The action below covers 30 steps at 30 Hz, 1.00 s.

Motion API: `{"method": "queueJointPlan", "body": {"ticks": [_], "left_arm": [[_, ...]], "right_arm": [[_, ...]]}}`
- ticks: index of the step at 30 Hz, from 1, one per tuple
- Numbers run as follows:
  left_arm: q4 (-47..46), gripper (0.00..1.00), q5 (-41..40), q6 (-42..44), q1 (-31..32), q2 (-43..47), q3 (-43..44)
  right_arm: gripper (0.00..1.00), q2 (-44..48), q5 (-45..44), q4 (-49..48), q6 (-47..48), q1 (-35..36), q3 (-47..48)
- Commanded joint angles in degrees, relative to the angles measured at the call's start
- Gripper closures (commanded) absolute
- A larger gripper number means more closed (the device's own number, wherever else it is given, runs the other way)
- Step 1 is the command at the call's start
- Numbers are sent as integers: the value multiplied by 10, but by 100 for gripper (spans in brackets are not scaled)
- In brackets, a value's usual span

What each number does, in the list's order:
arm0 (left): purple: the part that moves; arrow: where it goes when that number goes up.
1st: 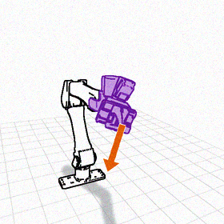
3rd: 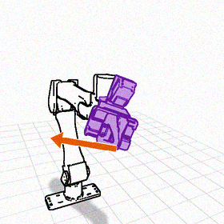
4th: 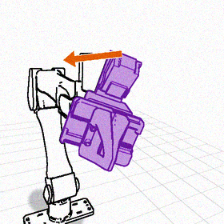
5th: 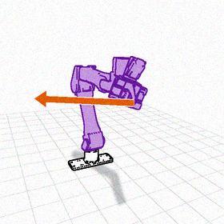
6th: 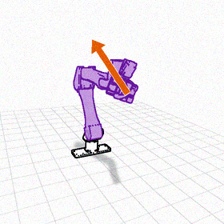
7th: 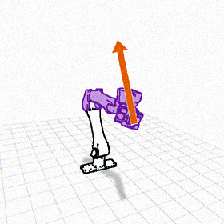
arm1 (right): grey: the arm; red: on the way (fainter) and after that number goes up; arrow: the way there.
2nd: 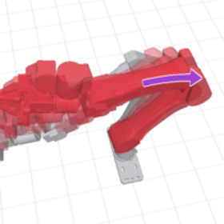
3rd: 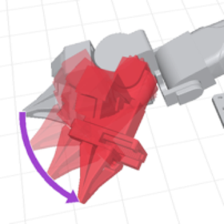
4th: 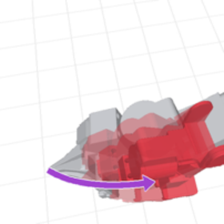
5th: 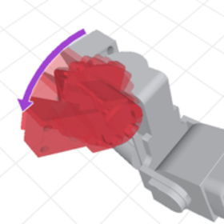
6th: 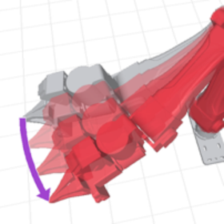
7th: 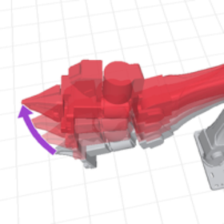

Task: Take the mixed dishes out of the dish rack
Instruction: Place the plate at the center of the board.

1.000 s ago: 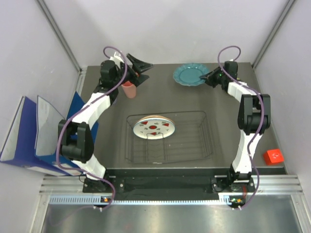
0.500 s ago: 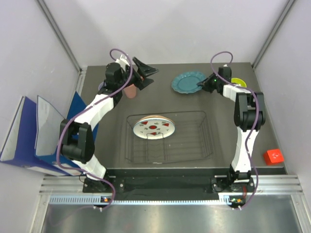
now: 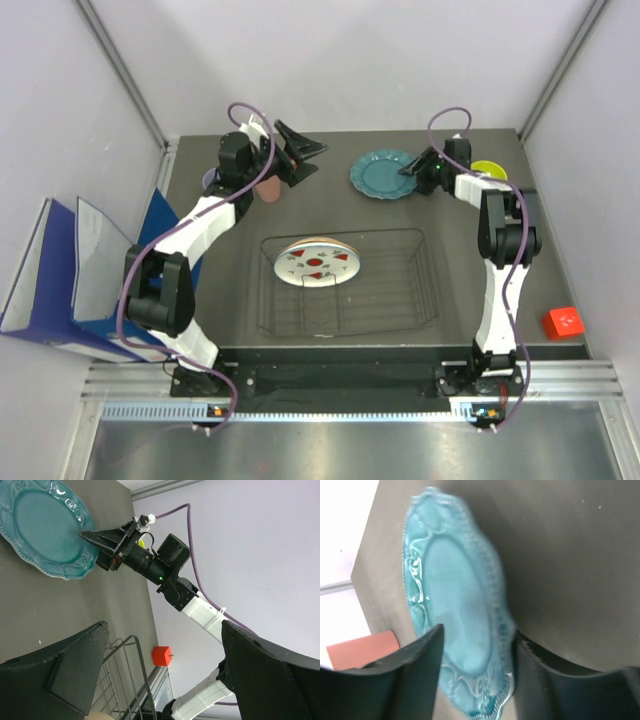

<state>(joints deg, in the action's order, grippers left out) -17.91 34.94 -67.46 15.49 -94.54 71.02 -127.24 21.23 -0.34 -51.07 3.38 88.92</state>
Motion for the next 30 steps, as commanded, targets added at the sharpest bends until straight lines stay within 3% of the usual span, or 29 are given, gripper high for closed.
{"method": "queueJointPlan", "body": {"ticks": [1, 10, 17, 25, 30], "left_arm": [[-38, 1, 11, -3, 2, 9, 3], [9, 1, 7, 26, 2, 12, 17], [24, 1, -4, 54, 2, 23, 14], [101, 1, -71, 116, 2, 52, 11], [160, 1, -186, 194, 21, 112, 18]], "right_arm": [[41, 19, 8, -12, 6, 5, 7], [29, 89, -26, 16, 6, 6, -38], [29, 140, -66, 67, 32, 5, -64], [29, 251, -138, 99, 59, 9, -139], [30, 440, -180, -44, 59, 44, -256]]}}
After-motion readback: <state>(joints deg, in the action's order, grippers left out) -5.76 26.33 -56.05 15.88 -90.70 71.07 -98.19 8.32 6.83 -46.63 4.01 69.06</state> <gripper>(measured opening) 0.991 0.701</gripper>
